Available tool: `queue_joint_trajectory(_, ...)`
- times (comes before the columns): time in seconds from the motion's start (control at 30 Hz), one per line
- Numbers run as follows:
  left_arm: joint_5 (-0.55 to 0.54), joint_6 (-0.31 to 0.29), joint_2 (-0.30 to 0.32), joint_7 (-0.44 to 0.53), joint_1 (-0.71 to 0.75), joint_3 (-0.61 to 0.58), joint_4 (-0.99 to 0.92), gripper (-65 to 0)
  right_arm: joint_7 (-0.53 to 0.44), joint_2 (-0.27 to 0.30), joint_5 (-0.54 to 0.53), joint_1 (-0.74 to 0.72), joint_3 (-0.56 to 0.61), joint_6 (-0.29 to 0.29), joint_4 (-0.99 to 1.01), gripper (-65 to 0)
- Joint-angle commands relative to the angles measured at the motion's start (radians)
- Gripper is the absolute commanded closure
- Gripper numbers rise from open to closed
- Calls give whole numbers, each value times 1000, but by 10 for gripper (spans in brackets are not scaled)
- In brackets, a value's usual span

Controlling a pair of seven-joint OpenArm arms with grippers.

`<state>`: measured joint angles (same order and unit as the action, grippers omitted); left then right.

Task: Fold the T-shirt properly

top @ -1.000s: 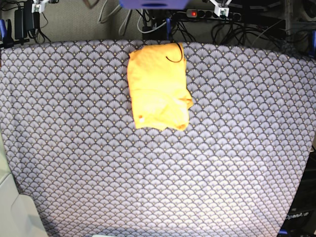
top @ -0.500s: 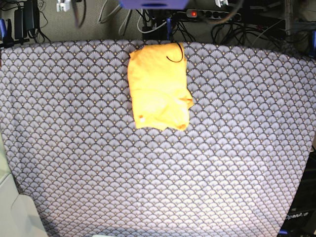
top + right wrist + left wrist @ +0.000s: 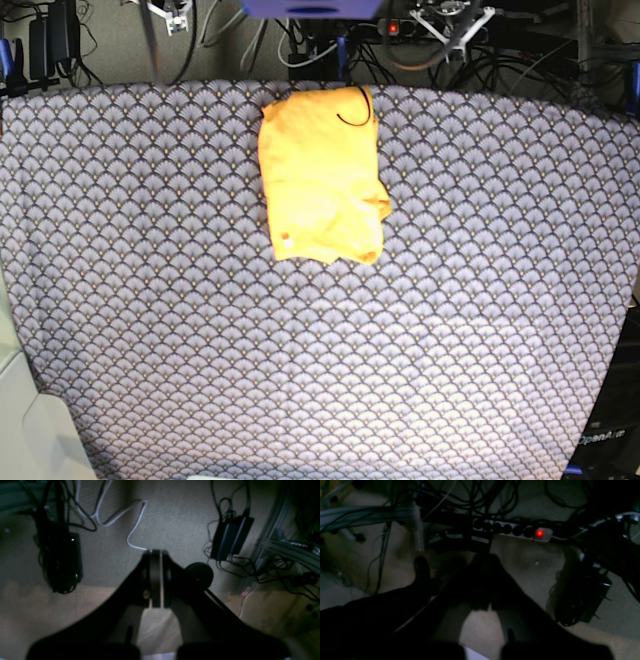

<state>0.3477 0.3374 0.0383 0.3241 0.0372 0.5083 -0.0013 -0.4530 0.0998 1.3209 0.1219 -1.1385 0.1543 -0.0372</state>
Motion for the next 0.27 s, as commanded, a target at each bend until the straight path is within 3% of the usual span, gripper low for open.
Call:
queue_joint_trajectory(0.0, 1, 12, 5, 8, -3, -6, 1, 0, -7, 18, -7, 0, -4, 34, -3, 0)
queue_joint_trajectory(0.23, 3, 9, 25, -41, -23, -4, 1, 0, -7, 19, -5, 6, -1, 37, -2, 0)
